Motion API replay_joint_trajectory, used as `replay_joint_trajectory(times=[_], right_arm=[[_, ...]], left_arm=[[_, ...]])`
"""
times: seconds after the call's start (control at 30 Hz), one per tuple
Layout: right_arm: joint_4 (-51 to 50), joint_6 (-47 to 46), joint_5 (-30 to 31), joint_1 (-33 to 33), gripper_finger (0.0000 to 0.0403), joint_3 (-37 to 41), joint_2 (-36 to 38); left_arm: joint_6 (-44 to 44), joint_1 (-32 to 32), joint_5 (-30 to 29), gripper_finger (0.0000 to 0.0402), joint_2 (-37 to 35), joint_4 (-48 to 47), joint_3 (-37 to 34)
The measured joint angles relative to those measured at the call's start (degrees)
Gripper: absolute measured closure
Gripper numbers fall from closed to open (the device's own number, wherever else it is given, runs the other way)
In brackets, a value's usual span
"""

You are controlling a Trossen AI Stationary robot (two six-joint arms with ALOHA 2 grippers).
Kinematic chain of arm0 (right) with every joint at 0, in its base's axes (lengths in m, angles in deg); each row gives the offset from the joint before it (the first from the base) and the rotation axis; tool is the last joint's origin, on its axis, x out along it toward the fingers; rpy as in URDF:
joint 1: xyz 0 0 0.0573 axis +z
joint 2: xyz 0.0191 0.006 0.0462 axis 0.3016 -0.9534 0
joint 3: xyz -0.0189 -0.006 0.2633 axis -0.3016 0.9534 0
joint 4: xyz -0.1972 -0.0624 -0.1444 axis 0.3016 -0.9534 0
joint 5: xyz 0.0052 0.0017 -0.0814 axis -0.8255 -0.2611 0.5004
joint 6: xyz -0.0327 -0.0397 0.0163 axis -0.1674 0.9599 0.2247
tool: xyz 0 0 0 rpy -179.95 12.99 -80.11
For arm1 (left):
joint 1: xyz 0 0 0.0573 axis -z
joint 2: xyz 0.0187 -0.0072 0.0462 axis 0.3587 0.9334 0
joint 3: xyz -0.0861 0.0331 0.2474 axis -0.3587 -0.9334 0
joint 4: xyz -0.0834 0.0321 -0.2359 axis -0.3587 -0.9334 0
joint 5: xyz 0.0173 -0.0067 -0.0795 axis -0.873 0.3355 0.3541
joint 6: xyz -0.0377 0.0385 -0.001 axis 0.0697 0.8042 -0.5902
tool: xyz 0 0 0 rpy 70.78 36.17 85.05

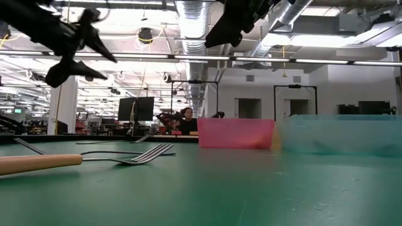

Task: Sort silverware by color (type)
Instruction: Put the black fork into the blue bin

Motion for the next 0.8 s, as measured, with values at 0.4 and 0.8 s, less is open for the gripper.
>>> replay_joint_trajectory(times=[0.4, 0.8], right_arm=[[0.37, -5.8, -0.02, -2.41, 0.0276, 0.0, -0.02], [0.24, -10.34, -0.01, -2.19, 0.0276, 0.0, -0.02]], left_arm=[[34.47, -23.12, 16.28, 0.0196, 31.33, -12.9, 15.57], [54.32, -35.24, 18.56, 0.0196, 55.1, -14.74, 23.93]])
